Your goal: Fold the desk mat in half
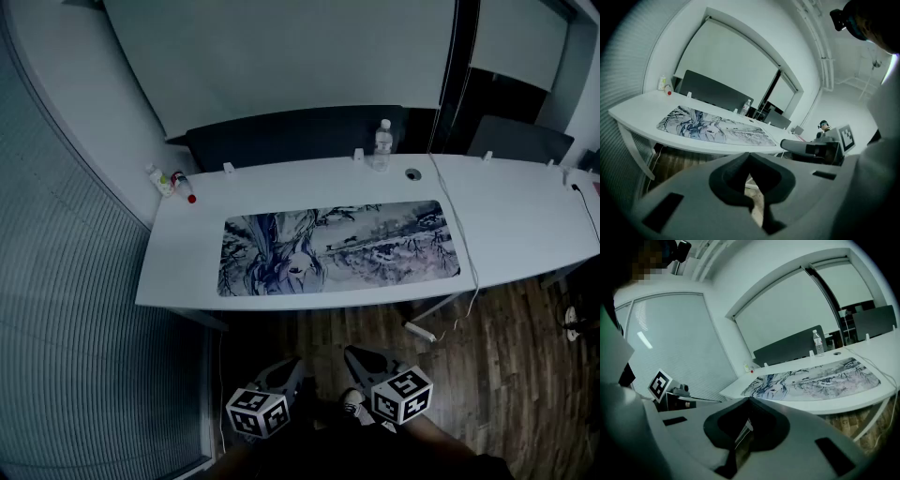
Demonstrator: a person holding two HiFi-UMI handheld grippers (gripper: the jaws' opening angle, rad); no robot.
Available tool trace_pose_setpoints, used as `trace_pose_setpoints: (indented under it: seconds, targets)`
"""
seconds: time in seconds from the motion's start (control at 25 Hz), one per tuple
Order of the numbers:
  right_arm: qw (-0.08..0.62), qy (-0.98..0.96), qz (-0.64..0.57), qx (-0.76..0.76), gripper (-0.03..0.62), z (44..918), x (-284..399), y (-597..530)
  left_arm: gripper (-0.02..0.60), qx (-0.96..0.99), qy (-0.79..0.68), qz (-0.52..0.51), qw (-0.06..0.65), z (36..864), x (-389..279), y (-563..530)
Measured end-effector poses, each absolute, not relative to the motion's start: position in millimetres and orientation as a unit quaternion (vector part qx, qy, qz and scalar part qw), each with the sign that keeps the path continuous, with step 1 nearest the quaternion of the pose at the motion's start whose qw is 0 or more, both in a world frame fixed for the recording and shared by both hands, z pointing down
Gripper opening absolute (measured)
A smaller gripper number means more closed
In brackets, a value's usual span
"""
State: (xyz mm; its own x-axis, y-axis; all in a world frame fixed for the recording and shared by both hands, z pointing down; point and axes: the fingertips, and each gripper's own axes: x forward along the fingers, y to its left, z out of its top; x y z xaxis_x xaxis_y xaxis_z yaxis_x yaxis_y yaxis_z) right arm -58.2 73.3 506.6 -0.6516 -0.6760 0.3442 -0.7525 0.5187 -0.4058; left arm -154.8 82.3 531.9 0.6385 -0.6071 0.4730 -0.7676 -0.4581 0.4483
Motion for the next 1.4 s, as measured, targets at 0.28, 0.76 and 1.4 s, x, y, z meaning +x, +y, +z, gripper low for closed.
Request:
trace_pose_setpoints:
  seconds: [0.28, 0.76, 1.4]
  targets:
    - [0.07, -0.867, 0.272, 0.413, 0.022, 508.8, -58.3, 72.2, 0.006, 0.844, -0.409, 0.124, 0.325, 533.2, -158.0, 79.9]
    - [0.057, -0.867, 0.266, 0.417, 0.023, 508.2, -57.1, 68.5, 0.006, 0.844, -0.407, 0.126, 0.327, 537.9, -157.6, 78.8]
    - [0.062, -0.876, 0.26, 0.401, 0.023, 500.3, -38.2, 69.1, 0.006, 0.834, -0.427, 0.124, 0.326, 533.9, -140.1, 85.4]
